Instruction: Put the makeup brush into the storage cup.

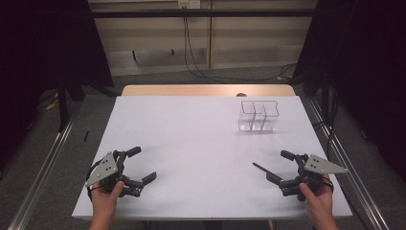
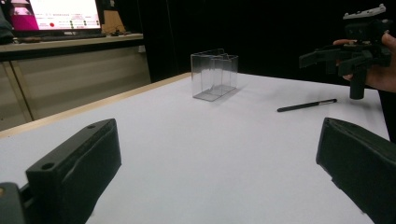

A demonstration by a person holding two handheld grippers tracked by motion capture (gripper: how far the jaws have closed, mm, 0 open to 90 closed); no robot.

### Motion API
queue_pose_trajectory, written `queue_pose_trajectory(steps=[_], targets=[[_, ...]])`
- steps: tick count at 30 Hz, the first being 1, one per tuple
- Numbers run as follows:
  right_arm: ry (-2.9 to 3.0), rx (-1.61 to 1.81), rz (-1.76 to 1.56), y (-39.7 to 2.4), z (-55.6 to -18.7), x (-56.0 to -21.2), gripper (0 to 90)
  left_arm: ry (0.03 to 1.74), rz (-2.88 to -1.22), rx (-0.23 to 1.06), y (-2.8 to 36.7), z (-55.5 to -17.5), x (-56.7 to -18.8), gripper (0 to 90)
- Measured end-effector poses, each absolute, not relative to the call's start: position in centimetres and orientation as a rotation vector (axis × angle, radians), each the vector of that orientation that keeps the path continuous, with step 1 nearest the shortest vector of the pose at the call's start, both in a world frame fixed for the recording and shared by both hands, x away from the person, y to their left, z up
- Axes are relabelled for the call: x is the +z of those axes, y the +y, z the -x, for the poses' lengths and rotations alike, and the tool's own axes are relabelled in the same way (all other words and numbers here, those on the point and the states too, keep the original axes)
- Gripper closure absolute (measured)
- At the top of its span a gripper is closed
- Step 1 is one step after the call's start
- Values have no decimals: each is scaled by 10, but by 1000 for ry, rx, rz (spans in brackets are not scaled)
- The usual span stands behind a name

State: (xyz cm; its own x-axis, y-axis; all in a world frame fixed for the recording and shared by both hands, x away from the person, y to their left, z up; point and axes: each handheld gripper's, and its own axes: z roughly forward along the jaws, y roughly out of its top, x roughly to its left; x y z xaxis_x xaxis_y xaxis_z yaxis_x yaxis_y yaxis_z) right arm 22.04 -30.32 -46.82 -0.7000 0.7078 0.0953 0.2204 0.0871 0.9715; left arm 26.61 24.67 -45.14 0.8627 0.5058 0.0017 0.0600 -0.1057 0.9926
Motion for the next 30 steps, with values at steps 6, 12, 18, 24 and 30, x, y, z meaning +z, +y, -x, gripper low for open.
queue_pose_trajectory(steps=[6,12,18,24,30], targets=[[1978,1641,-909,-302,-221,-468,0,445,-1645,405,248,-266,-451,0],[1997,1618,-907,-302,-222,-468,0,447,-1641,401,248,-265,-451,0],[2019,1559,-927,-304,-224,-467,0,449,-1643,405,248,-266,-451,0],[2016,1551,-939,-306,-226,-466,0,443,-1642,408,247,-266,-450,0],[2051,1513,-980,-309,-230,-465,0,442,-1648,409,248,-265,-450,0]])
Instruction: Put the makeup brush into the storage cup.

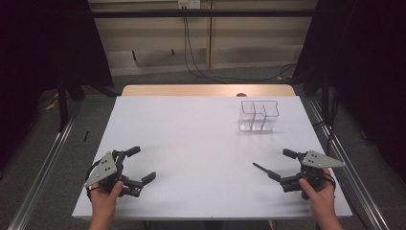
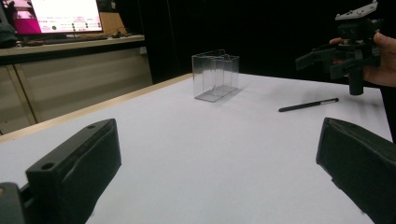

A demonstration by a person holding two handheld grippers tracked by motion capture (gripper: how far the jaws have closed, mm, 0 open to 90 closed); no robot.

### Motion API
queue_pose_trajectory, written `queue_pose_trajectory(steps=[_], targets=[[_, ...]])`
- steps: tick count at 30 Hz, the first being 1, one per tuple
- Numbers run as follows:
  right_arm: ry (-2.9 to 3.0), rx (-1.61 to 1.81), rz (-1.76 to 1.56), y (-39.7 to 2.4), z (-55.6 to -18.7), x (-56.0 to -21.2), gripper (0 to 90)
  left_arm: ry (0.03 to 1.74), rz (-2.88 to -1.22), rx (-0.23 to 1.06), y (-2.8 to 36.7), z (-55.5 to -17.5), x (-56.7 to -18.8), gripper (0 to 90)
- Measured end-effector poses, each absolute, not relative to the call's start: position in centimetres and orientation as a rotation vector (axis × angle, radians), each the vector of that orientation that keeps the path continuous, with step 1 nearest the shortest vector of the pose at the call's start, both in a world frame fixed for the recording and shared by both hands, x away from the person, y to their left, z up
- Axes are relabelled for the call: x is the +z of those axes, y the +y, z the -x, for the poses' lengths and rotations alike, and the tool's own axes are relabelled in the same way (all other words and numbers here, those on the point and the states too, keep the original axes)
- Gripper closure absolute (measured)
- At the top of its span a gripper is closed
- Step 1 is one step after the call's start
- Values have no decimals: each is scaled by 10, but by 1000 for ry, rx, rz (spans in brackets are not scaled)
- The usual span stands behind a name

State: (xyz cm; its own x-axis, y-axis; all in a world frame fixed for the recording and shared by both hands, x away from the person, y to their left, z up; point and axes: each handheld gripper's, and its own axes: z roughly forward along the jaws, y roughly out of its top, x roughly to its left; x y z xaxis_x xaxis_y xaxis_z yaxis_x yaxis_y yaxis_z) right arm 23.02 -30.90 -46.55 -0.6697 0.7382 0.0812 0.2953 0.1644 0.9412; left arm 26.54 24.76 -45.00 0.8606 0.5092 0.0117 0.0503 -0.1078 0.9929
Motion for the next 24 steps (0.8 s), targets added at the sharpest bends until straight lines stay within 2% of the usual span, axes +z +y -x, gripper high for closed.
queue_pose_trajectory(steps=[24], targets=[[2290,1266,-1117,-301,-247,-463,0,438,-1656,409,247,-265,-450,0]])
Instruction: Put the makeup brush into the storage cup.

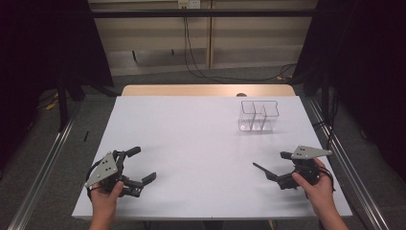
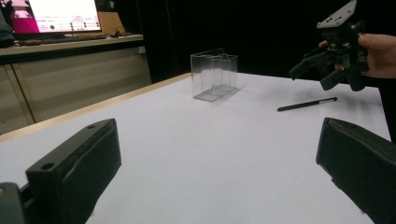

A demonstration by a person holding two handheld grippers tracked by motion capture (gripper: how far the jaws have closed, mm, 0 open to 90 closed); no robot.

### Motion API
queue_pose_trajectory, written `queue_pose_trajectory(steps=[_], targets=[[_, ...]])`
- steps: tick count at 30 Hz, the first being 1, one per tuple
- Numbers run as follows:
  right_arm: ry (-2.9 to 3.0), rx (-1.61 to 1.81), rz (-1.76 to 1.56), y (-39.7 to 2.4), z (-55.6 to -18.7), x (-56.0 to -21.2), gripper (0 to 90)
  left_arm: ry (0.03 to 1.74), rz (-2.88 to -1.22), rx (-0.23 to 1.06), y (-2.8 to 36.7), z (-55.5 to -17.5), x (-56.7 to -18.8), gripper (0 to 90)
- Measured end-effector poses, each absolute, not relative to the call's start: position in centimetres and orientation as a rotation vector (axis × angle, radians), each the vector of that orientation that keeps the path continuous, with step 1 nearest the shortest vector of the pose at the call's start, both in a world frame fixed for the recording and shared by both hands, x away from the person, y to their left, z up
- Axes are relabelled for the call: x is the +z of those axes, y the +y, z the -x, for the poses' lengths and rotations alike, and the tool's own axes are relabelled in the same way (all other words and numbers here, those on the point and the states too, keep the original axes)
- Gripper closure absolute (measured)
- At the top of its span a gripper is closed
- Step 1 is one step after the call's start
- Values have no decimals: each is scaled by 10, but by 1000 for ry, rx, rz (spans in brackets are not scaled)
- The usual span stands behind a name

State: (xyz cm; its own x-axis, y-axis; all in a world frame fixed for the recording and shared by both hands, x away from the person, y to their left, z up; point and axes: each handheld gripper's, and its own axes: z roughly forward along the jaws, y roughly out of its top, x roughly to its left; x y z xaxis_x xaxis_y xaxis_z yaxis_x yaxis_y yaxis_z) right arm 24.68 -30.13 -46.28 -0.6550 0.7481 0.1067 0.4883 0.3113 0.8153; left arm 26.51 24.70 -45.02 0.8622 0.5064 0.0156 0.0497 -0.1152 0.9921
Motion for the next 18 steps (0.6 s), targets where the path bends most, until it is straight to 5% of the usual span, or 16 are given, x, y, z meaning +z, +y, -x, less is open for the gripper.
queue_pose_trajectory(steps=[18], targets=[[2550,984,-1084,-295,-262,-463,0,430,-1679,412,244,-266,-451,0]])
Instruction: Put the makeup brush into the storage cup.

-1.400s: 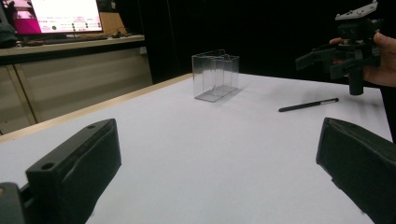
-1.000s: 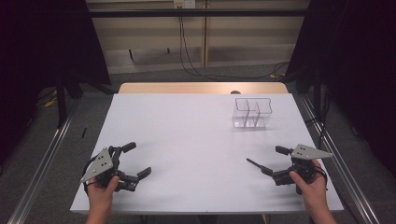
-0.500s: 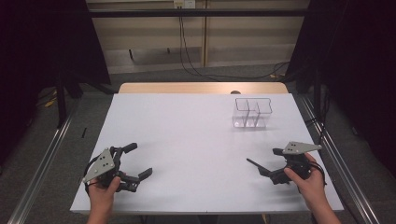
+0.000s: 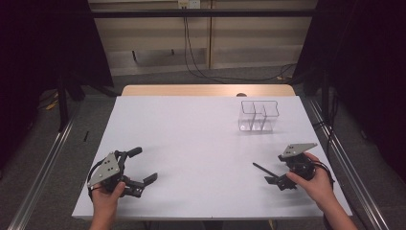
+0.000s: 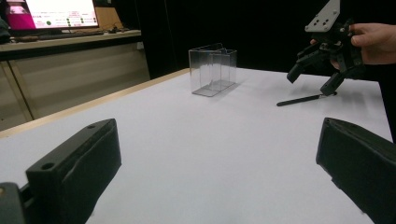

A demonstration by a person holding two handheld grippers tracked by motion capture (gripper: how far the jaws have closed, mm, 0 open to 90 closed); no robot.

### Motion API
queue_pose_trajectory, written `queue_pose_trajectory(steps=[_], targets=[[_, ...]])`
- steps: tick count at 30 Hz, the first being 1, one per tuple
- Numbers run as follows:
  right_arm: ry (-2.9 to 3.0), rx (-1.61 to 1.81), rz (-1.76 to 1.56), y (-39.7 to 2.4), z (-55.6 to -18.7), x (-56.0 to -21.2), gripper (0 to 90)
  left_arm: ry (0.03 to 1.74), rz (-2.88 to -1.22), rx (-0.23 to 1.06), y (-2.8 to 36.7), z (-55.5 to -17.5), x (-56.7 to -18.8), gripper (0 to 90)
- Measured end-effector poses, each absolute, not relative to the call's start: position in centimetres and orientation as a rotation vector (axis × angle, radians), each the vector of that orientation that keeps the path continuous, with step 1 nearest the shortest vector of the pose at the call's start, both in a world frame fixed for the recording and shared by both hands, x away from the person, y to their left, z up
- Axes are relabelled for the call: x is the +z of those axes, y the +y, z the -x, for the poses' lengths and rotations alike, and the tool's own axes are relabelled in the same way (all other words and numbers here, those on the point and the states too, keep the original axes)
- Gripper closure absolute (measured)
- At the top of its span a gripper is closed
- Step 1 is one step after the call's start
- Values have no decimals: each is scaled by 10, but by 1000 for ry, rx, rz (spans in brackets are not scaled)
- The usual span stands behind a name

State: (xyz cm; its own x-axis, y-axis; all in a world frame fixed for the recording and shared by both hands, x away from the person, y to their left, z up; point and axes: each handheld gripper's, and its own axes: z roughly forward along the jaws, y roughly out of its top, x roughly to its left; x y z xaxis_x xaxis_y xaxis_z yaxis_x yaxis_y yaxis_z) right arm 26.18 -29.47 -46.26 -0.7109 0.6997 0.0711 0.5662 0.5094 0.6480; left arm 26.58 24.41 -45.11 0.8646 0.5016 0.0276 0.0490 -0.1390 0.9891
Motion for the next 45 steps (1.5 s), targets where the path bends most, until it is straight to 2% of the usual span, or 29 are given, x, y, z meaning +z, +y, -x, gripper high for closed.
queue_pose_trajectory(steps=[25,31,38,44,45], targets=[[2779,587,-1115,-284,-277,-461,0,433,-1692,418,243,-264,-451,0],[2799,501,-1115,-281,-281,-460,24,431,-1694,417,243,-264,-451,0],[2826,429,-1098,-279,-282,-459,107,436,-1689,421,245,-264,-451,0],[2845,411,-1076,-282,-280,-455,229,437,-1688,419,244,-264,-451,0],[2849,402,-1081,-283,-279,-454,279,436,-1690,420,244,-264,-451,0]])
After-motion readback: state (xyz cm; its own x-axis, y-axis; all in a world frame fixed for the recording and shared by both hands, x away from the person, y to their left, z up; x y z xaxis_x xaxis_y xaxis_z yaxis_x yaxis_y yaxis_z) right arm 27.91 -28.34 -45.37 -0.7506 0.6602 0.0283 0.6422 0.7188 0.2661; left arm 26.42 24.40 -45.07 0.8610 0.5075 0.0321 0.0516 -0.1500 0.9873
